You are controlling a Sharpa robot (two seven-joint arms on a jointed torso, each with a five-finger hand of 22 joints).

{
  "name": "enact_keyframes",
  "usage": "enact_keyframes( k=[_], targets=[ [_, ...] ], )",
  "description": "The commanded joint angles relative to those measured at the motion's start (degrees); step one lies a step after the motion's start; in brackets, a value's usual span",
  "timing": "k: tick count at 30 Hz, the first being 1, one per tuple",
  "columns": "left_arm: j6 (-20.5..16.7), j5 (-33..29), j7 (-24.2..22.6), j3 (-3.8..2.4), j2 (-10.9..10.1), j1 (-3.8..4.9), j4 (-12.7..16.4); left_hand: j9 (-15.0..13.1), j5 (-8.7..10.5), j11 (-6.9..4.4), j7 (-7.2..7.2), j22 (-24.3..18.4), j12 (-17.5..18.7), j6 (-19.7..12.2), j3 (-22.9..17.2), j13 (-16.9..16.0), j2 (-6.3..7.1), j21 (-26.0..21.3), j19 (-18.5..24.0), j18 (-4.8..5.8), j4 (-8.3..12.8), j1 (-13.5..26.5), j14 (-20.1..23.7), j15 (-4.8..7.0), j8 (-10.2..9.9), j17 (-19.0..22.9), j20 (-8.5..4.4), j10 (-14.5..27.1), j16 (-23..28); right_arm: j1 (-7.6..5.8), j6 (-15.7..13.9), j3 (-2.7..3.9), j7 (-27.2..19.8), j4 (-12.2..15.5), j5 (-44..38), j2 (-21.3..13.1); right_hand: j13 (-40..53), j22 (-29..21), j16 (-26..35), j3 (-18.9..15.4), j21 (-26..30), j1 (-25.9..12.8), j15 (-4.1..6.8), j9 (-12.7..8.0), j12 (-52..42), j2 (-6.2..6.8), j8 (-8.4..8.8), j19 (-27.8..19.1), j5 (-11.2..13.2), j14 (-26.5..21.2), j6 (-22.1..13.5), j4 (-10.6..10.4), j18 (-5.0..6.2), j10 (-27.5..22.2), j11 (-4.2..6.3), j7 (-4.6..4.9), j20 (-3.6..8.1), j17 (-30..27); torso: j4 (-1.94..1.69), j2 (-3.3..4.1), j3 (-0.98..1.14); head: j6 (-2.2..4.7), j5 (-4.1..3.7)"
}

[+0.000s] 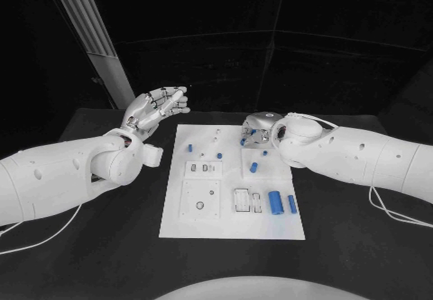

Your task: Assemble the parts on the task board

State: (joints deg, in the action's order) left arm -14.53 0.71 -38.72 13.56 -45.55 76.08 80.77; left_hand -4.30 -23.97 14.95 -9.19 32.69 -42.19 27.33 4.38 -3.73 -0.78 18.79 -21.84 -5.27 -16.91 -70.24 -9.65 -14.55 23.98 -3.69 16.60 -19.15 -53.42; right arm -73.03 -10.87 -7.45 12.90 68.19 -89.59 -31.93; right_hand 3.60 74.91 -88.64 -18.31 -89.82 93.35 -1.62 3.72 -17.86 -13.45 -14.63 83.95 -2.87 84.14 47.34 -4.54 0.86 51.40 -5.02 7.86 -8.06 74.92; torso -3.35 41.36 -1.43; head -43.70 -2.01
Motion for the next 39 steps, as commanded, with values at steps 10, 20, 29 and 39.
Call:
enact_keyframes(
  k=[10,20,29,39],
  targets=[
    [0.84,0.4,-9.26,-0.03,-0.03,0.11,-0.07,-0.07,-0.09,0.06,-7.6,-0.06,-0.11,-0.42,0.33,0.02,-0.8,-0.14,0.37,-0.05,0.1,0.0,0.31,-0.15,0.14,0.02,0.01,0.37,0.18,-0.09,2.61,0.03,0.52,-0.81,-0.28,0.97,-0.06,15.09,-0.02,-0.31,-0.18,1.13,0.6,0.09,0.91,-0.46,0.88,6.05,0.19,4.22,1.25,-0.82,-0.86,2.06,0.32,-0.04,0.75,5.21,0.13,0.04,0.04,-0.31,-0.17],
    [0.88,0.4,-9.2,-0.03,0.01,0.11,-0.13,-0.07,-0.09,0.07,-7.6,-0.07,-0.12,-0.45,0.34,0.02,-0.86,-0.15,0.41,-0.04,0.1,-0.01,0.32,-0.15,0.18,0.02,0.02,0.38,0.19,-0.08,3.47,0.03,0.72,-1.1,-0.24,1.07,-0.01,15.09,0.01,-0.2,-0.18,2.09,0.85,0.42,1.38,-1.72,0.62,6.05,0.18,4.21,4.1,-1.44,-0.86,4.91,0.71,-0.52,0.93,5.12,0.04,0.03,-0.02,-0.64,-0.23],
    [0.86,0.4,-9.18,-0.03,0.09,0.11,-0.25,-0.07,-0.09,0.07,-7.6,-0.07,-0.12,-0.45,0.34,0.02,-0.87,-0.15,0.41,-0.04,0.1,-0.01,0.32,-0.15,0.18,0.02,0.02,0.39,0.19,-0.07,3.02,0.03,0.05,-0.92,-0.24,1.16,-0.19,15.09,0.08,0.17,-0.18,3.71,1.72,0.81,2.74,-2.83,-0.26,6.05,0.17,4.2,8.71,-2.21,-0.86,9.52,1.65,-1.6,1.72,4.94,-0.02,0.07,0.0,-0.64,-0.03],
    [0.94,0.4,-9.22,-0.03,0.13,0.11,-0.42,-0.06,-0.08,0.07,-7.61,-0.09,-0.12,-0.5,0.35,0.02,-0.93,-0.17,0.46,-0.02,0.11,-0.02,0.34,-0.16,0.23,0.02,0.02,0.41,0.2,-0.05,-1.98,0.02,-1.58,0.91,-0.24,0.13,-0.17,15.09,0.1,-0.41,-0.18,4.52,1.72,0.59,5.12,-2.53,0.47,6.05,0.18,4.23,9.92,-3.12,-0.86,11.42,1.53,-1.49,1.92,4.94,0.0,0.07,0.0,0.14,0.38]
  ],
)
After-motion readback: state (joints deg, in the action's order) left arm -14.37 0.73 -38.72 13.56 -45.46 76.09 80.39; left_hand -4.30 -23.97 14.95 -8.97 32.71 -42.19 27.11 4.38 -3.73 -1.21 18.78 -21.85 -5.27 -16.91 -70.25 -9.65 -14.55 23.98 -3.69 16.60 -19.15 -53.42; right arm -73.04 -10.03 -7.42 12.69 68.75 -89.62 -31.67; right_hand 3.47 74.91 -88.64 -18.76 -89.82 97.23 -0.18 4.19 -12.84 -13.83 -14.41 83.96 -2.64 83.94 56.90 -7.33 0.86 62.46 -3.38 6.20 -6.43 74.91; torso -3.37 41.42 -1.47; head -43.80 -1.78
